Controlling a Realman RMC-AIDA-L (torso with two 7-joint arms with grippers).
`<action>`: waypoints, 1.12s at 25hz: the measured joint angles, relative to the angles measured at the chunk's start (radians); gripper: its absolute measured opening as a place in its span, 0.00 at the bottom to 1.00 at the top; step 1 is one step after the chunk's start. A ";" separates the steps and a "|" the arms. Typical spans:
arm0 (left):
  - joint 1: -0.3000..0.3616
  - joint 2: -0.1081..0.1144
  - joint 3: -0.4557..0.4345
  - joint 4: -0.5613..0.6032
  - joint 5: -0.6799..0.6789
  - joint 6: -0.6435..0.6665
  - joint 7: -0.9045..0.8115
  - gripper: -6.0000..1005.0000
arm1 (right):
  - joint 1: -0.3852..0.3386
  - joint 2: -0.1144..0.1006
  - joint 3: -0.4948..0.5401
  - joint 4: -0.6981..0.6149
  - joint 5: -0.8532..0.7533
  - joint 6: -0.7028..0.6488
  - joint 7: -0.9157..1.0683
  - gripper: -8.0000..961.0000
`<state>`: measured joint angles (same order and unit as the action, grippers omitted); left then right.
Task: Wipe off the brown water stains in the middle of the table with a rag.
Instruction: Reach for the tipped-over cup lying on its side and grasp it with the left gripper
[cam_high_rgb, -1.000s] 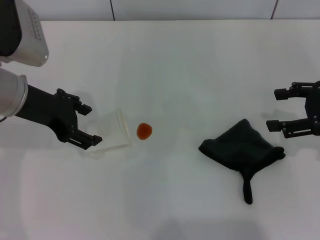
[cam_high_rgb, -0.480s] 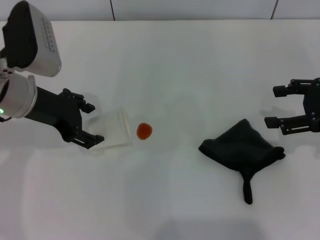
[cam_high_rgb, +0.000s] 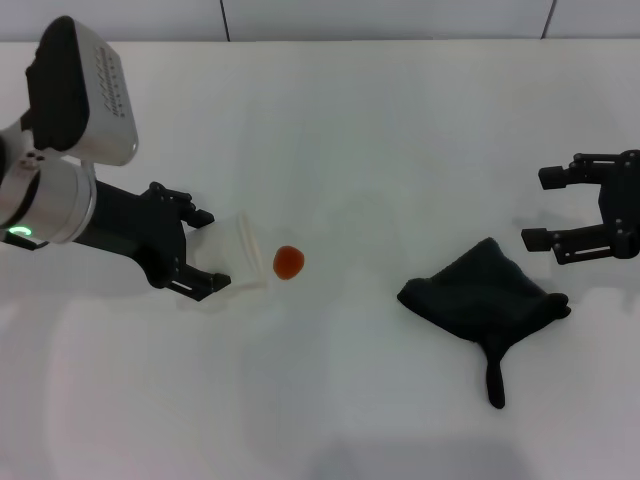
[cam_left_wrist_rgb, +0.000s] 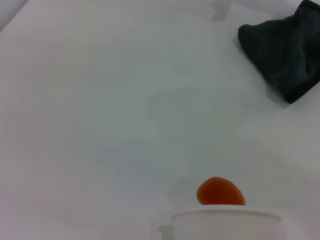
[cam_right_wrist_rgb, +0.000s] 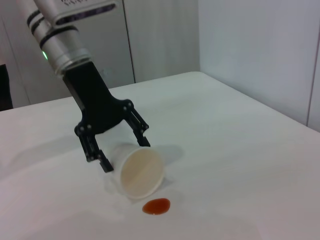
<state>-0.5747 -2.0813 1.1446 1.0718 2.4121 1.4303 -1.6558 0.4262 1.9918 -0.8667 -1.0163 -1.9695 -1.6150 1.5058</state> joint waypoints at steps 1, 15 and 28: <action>-0.001 0.000 0.001 -0.012 -0.001 -0.012 0.004 0.81 | 0.000 0.001 0.000 0.000 0.000 0.000 0.000 0.89; -0.004 0.000 0.006 -0.097 -0.051 -0.084 0.056 0.80 | 0.002 0.006 -0.001 0.001 0.000 0.008 0.013 0.89; -0.013 0.000 0.007 -0.130 -0.057 -0.103 0.067 0.79 | 0.002 0.007 -0.002 0.004 0.000 0.009 0.015 0.89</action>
<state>-0.5875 -2.0815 1.1521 0.9422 2.3553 1.3272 -1.5888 0.4280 1.9987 -0.8682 -1.0123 -1.9696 -1.6061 1.5203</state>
